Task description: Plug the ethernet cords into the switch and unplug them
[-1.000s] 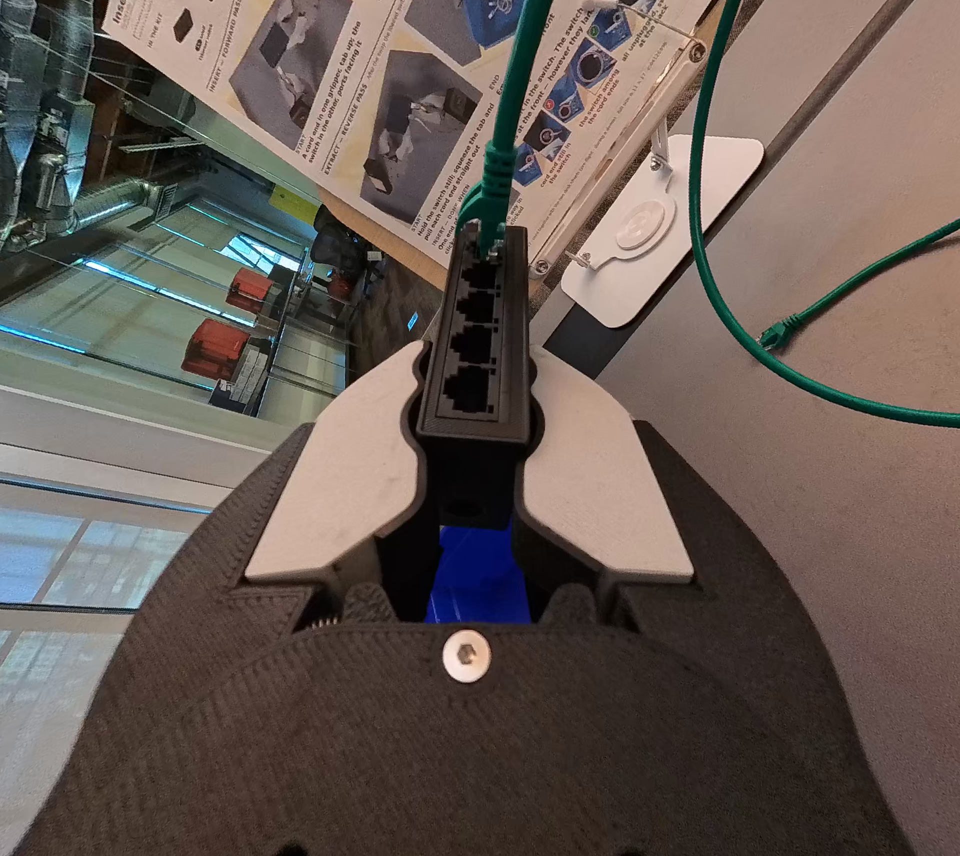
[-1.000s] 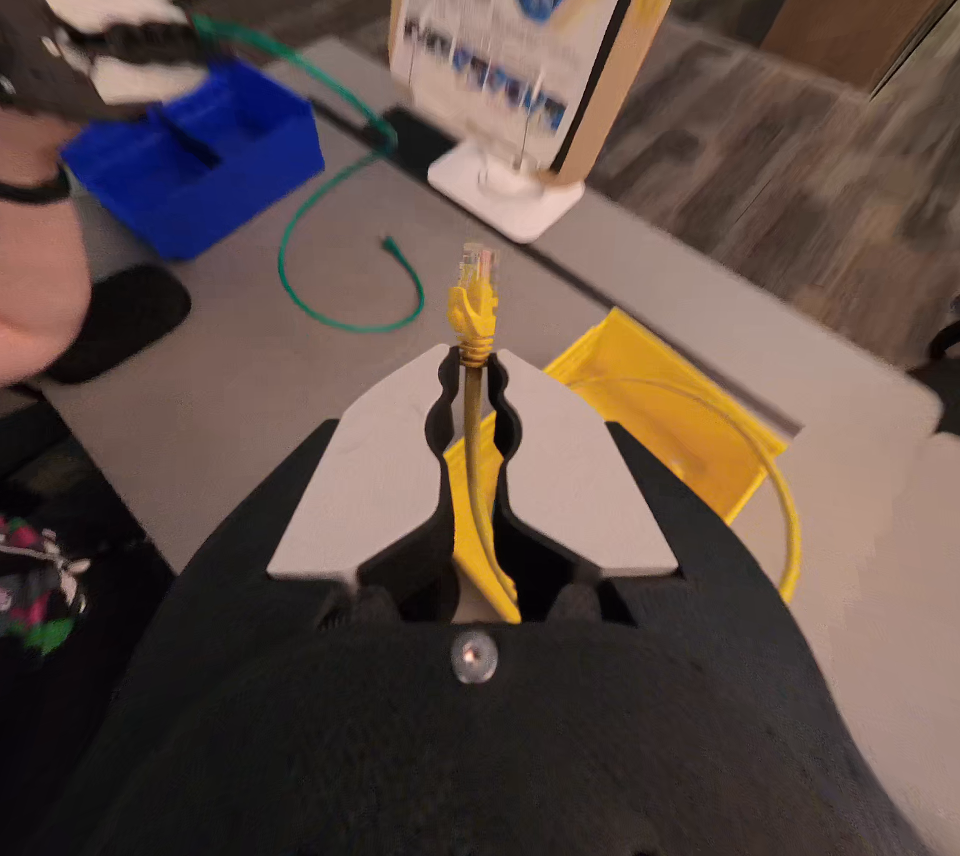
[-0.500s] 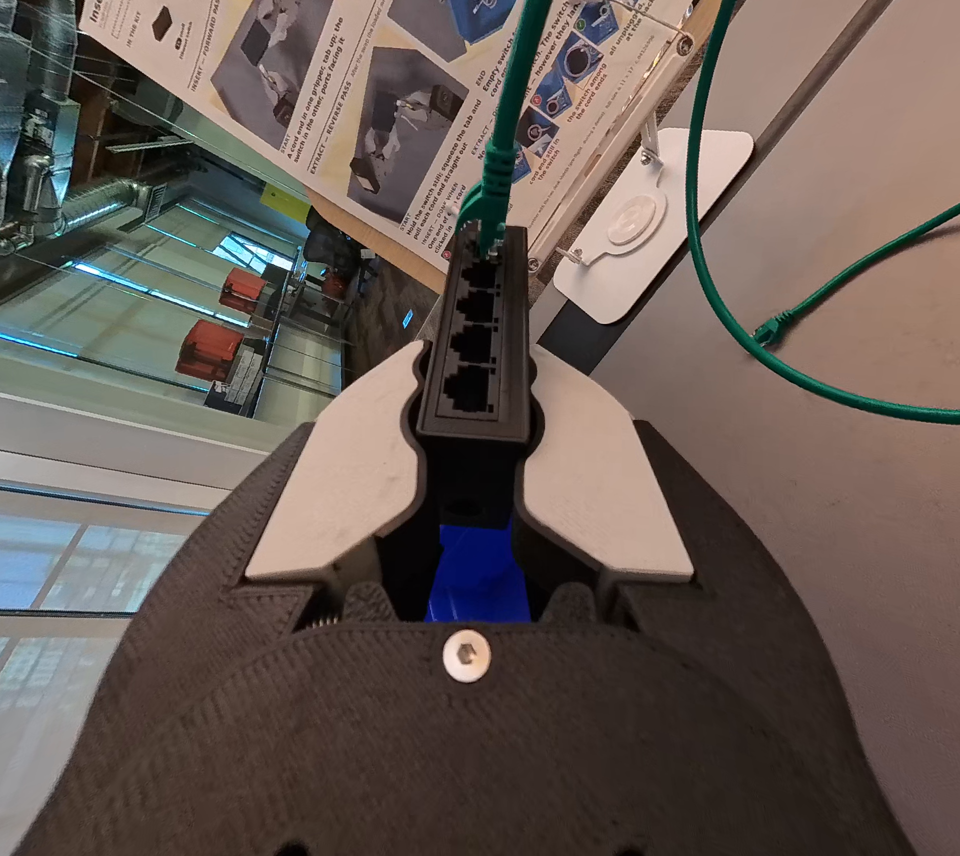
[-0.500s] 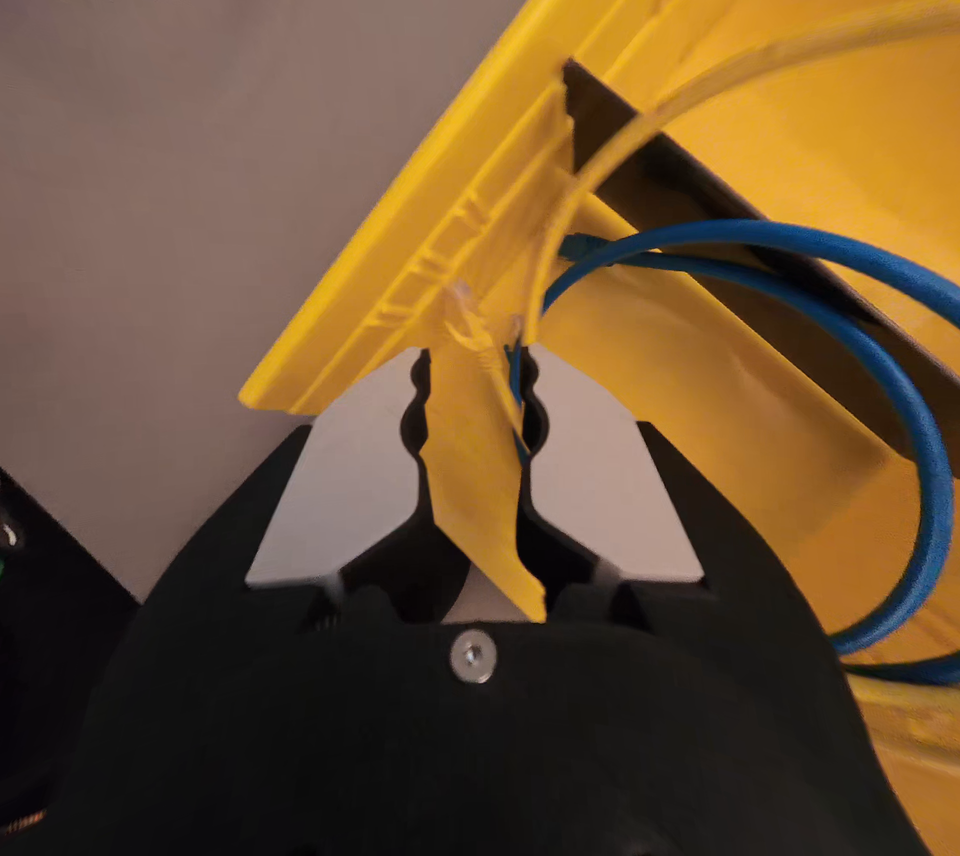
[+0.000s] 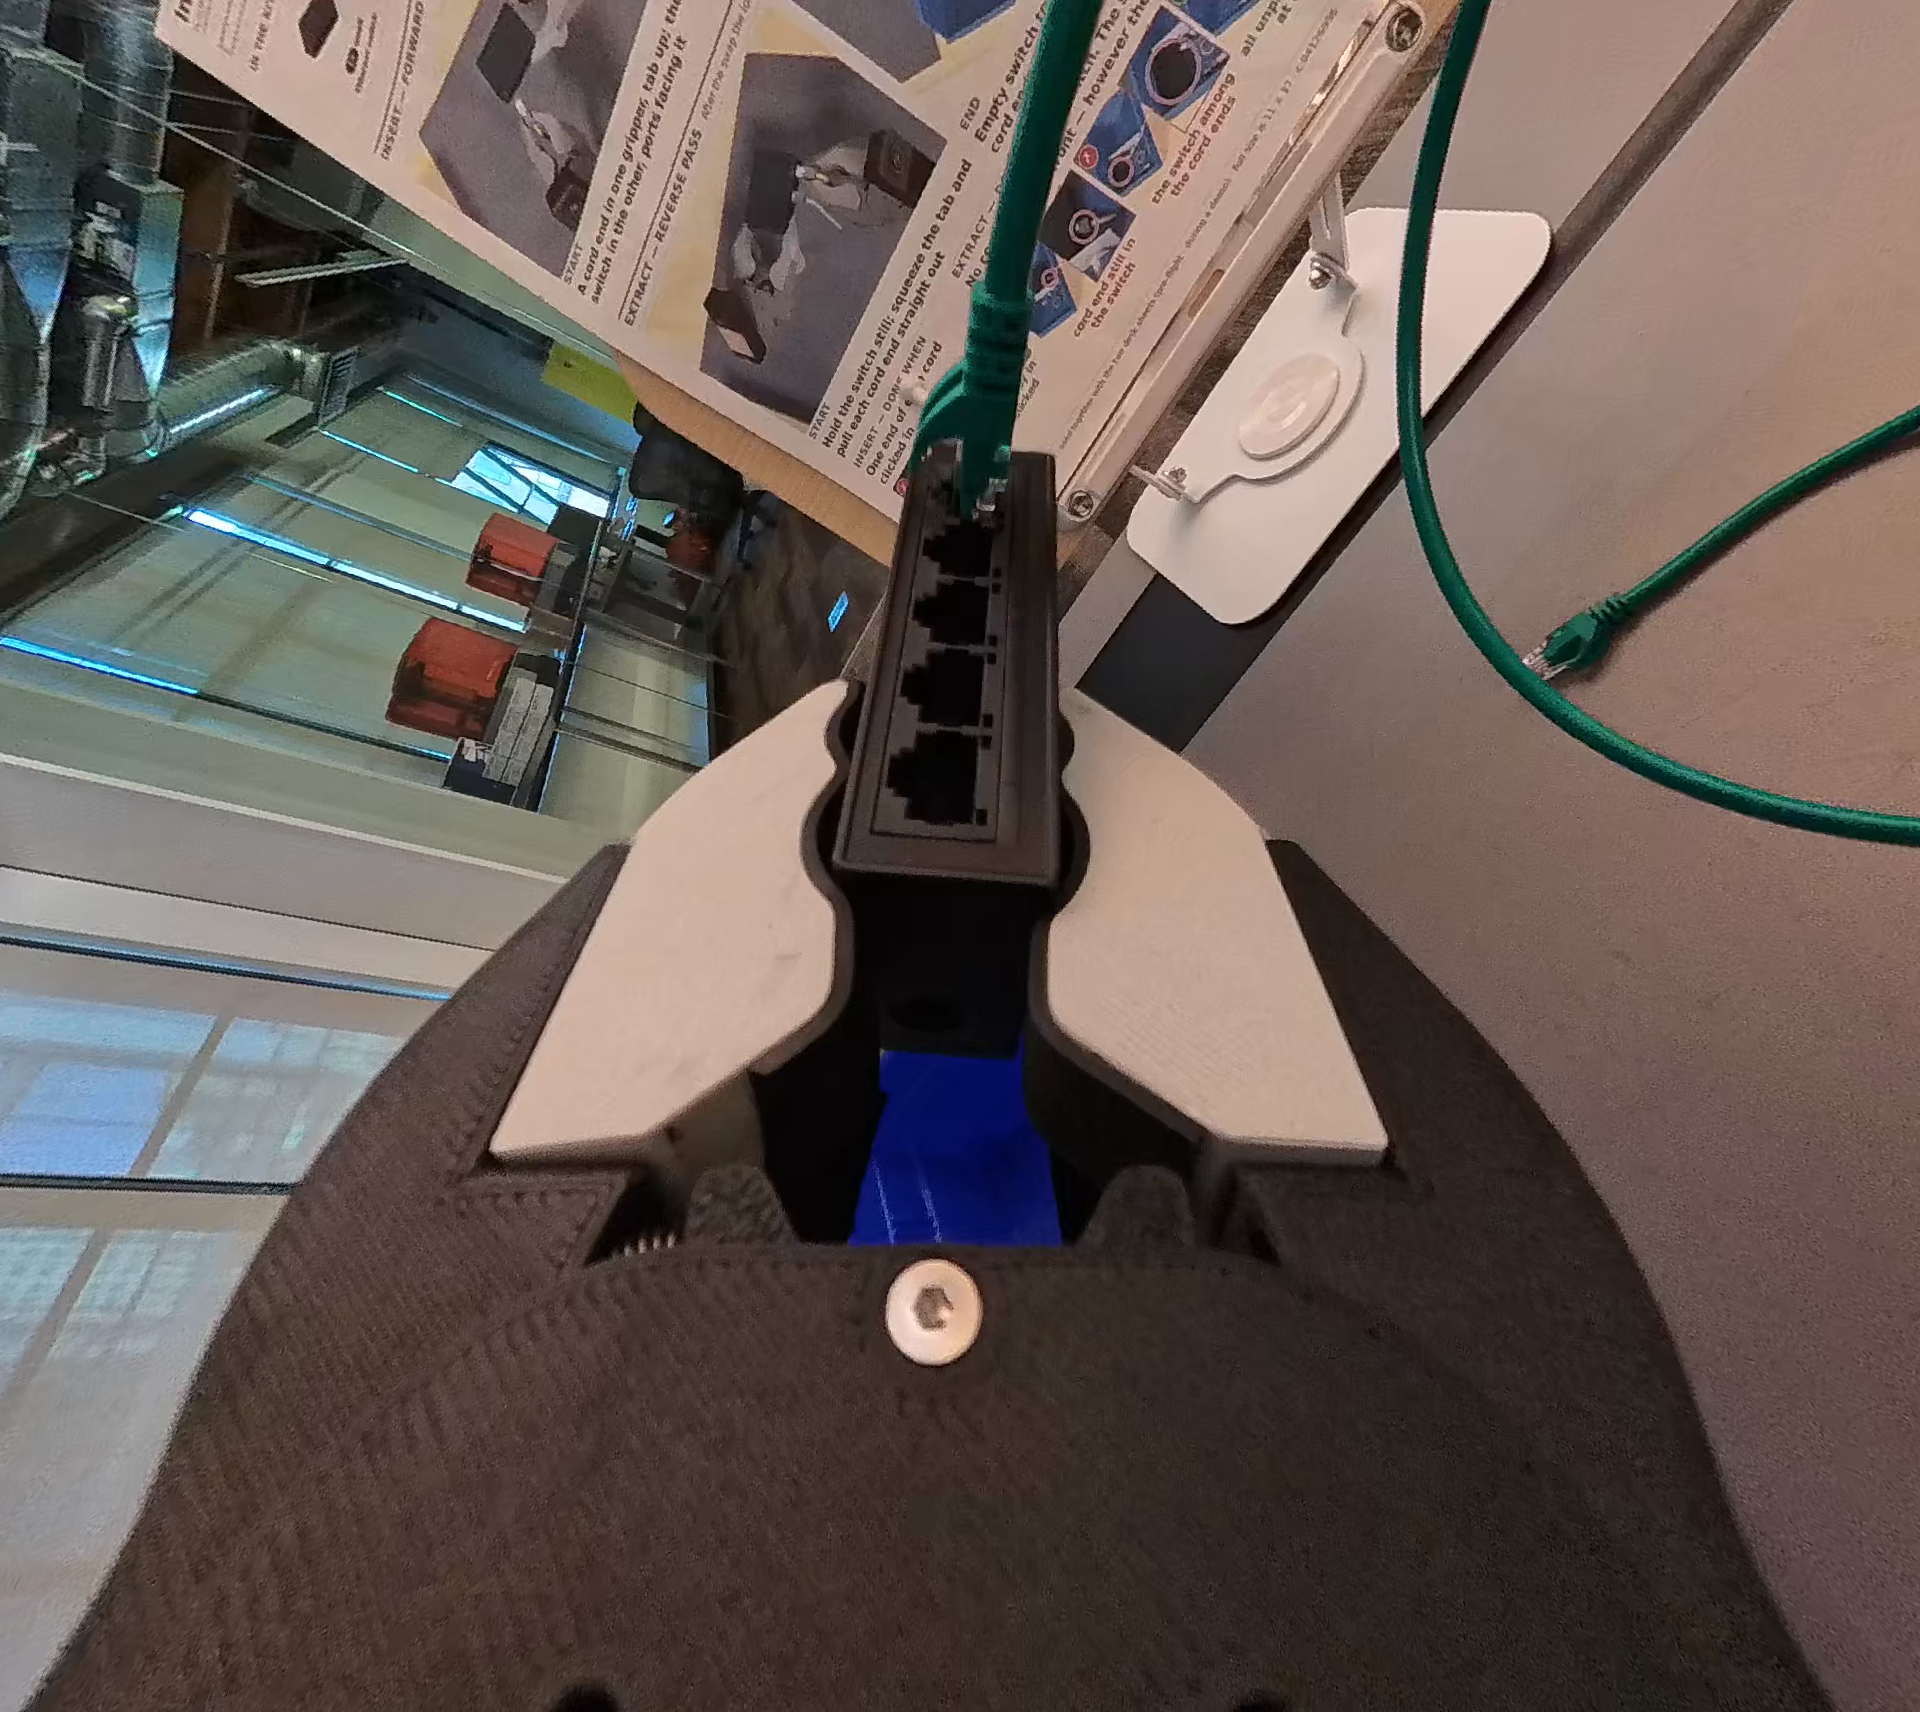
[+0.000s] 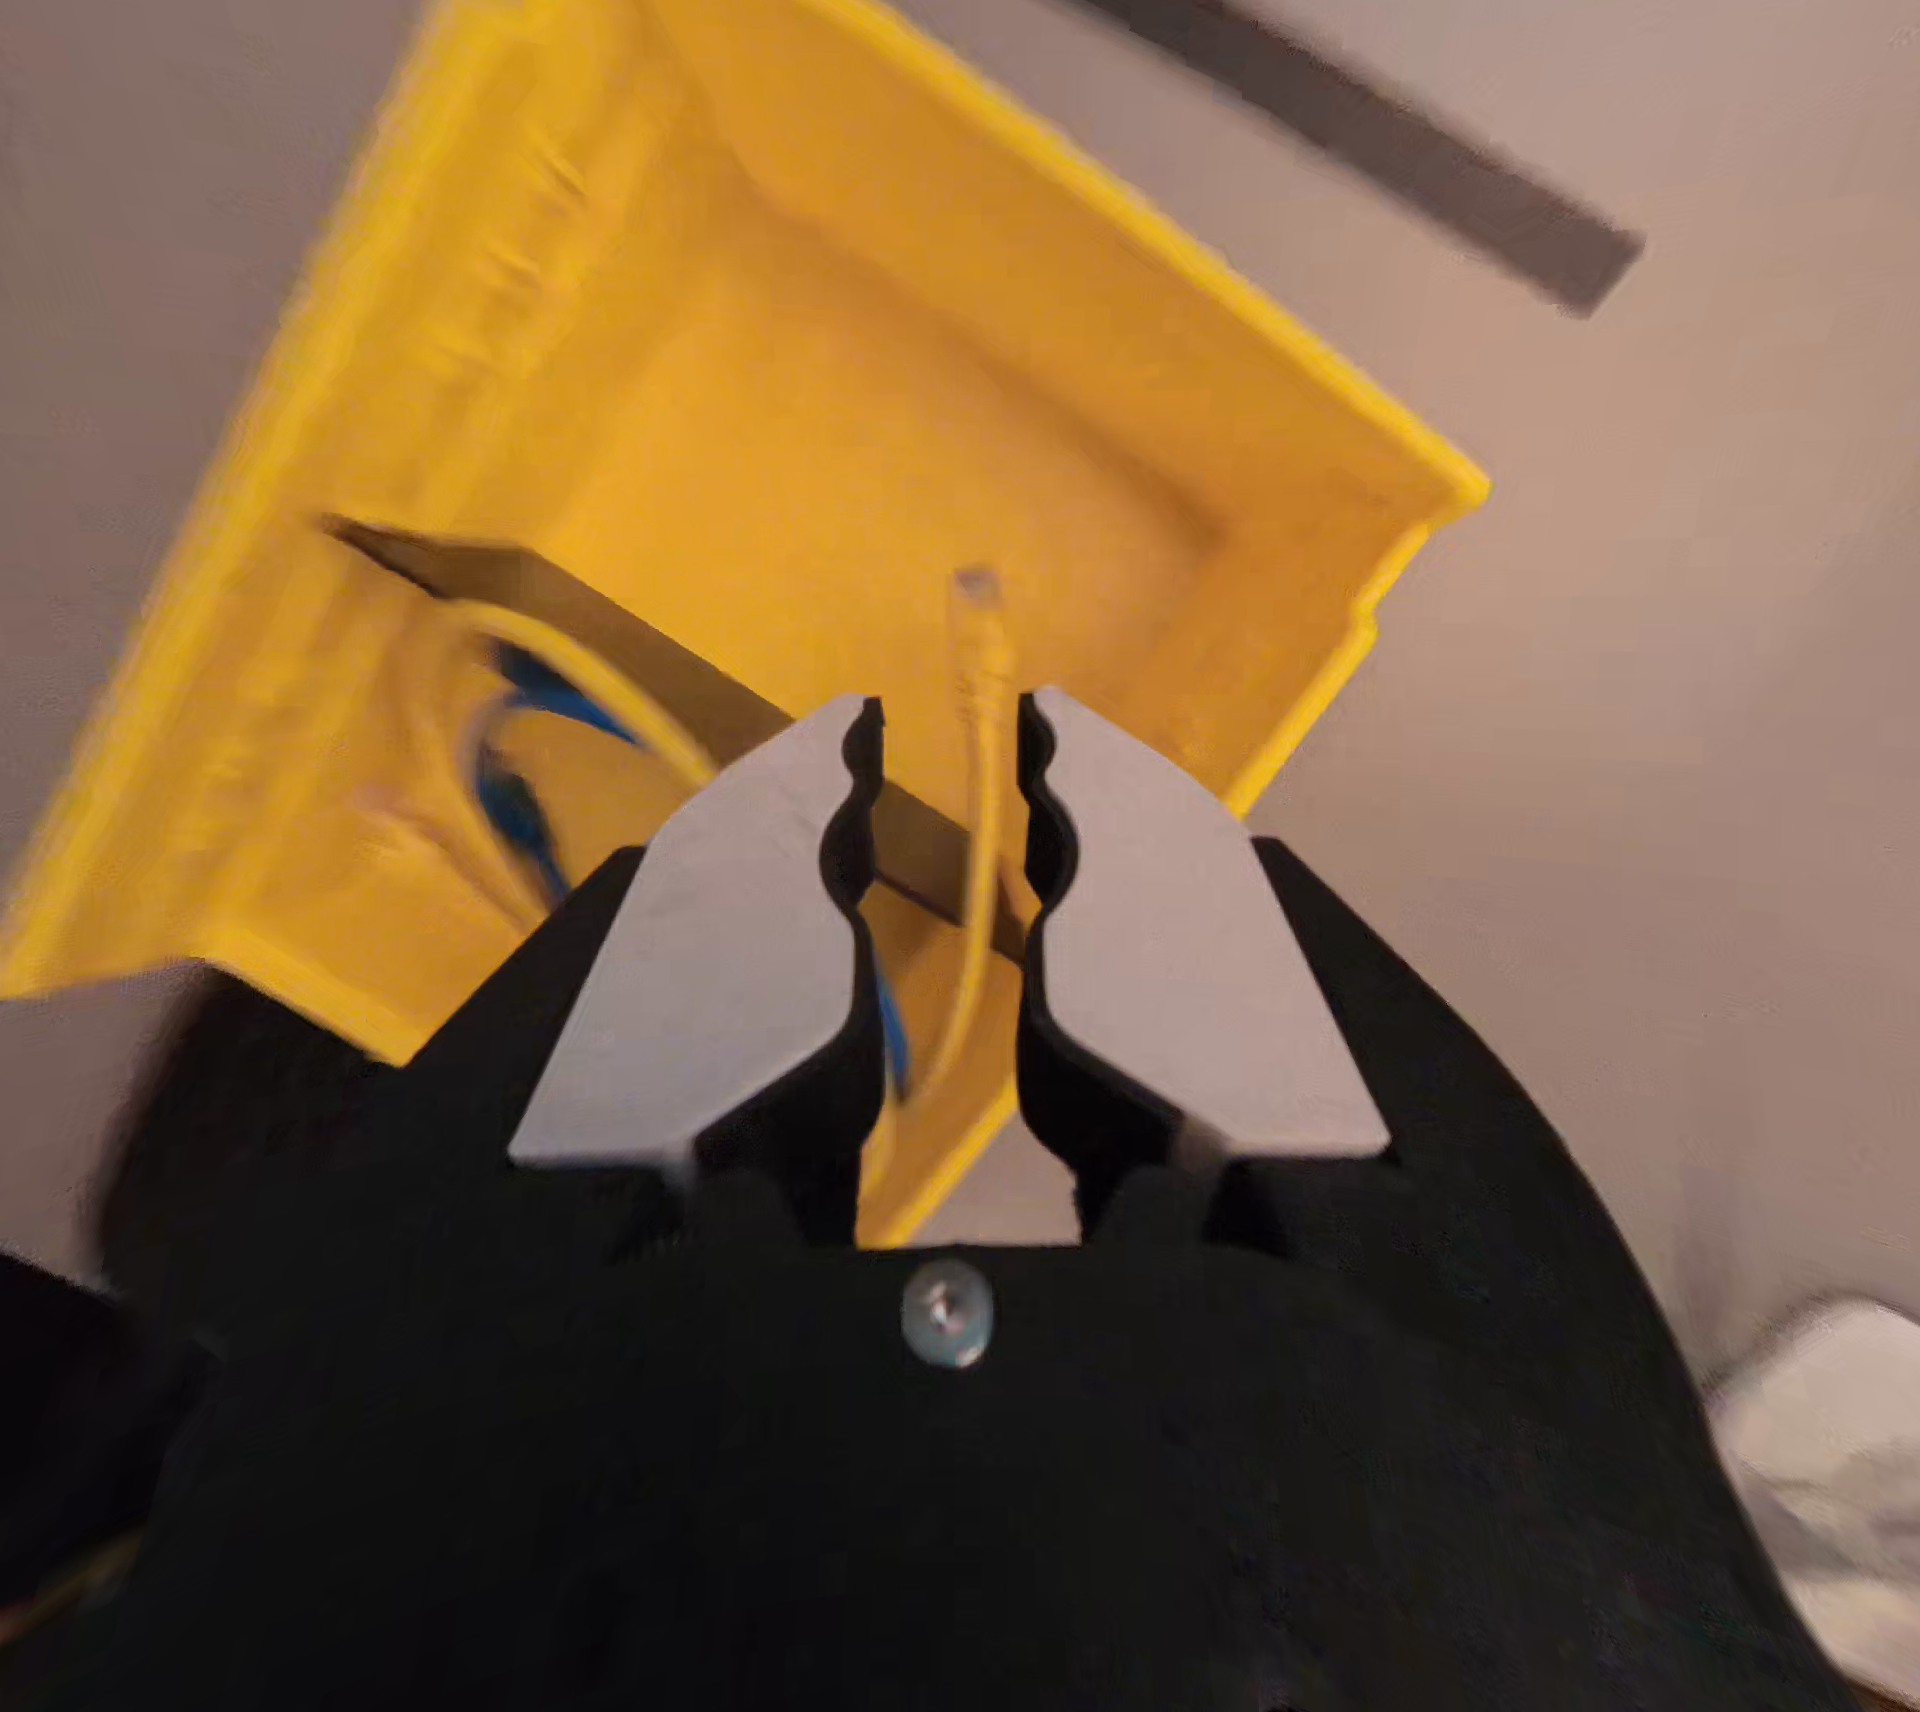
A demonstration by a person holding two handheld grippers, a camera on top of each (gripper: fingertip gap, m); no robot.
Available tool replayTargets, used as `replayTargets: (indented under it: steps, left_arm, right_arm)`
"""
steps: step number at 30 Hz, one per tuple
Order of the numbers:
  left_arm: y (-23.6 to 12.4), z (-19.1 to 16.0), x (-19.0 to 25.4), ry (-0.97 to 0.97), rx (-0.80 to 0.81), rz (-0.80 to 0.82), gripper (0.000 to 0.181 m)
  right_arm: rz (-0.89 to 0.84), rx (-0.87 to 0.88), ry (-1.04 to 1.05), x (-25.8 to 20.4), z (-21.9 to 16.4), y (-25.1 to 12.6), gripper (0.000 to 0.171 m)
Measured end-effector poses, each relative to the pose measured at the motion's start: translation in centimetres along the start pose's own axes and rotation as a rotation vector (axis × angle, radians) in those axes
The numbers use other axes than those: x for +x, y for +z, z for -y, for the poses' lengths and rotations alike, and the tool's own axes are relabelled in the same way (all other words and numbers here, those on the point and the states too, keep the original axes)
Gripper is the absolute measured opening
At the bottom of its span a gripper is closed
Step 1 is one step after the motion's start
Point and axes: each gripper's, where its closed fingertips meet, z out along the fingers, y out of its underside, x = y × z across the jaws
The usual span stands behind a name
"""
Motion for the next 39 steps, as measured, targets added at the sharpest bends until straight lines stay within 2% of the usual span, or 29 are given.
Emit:
replayTargets:
  steps: [3,6,7,9,12,16,19,21,24,27,29,32,36,39]
  left_arm:
    - [0.3,-0.3,0.1,0.006,-0.015,0.002,0.03]
    - [0.6,-0.5,0.1,0.005,-0.023,-0.001,0.03]
    - [0.7,-0.5,0.1,0.004,-0.025,-0.002,0.03]
    - [0.8,-0.6,0.2,0.005,-0.029,-0.004,0.03]
    - [0.6,-0.6,0.1,0.003,-0.024,-0.004,0.03]
    - [0.1,-0.1,-0.2,-0.007,-0.002,-0.001,0.03]
    - [-0.3,0.2,-0.2,-0.008,0.01,0.0,0.03]
    - [-0.5,0.4,-0.2,-0.009,0.02,-0.003,0.03]
    - [-0.7,0.8,0.0,-0.007,0.032,-0.005,0.03]
    - [-0.9,1.1,0.3,-0.002,0.042,-0.012,0.03]
    - [-0.9,1.3,0.5,0.003,0.045,-0.017,0.03]
    - [-0.8,1.6,1.0,0.014,0.05,-0.024,0.03]
    - [-0.7,1.9,1.4,0.03,0.051,-0.031,0.03]
    - [-0.7,2.0,1.4,0.027,0.057,-0.034,0.03]
  right_arm:
    - [-0.036,-0.208,-0.112,0.7,-2.3,3.9,0.029]
    - [-0.05,-0.27,-0.121,0.9,-2.7,6.0,0.029]
    - [-0.043,-0.284,-0.126,0.8,-2.8,6.2,0.018]
    - [-0.035,-0.292,-0.122,0.5,-2.8,5.8,0.015]
    - [-0.067,-0.19,-0.17,0.0,-1.7,3.5,0.015]
    - [-0.21,0.021,-0.196,0.2,-0.3,-2.3,0.015]
    - [-0.147,0.132,-0.236,-2.2,-1.1,-4.9,0.015]
    - [-0.04,0.142,-0.321,-4.8,-2.7,-4.5,0.015]
    - [-0.136,0.039,-0.375,-4.5,-4.9,-2.2,0.015]
    - [-0.327,0.105,-0.36,-2.8,-3.7,-1.1,0.015]
    - [-0.369,0.144,-0.336,-2.3,-2.8,-0.6,0.015]
    - [-0.461,0.076,-0.375,-0.5,-2.7,0.7,0.014]
    - [-0.487,0.076,-0.503,0.1,-2.0,2.4,0.014]
    - [-0.306,0.153,-0.445,-1.5,-1.8,3.4,0.013]
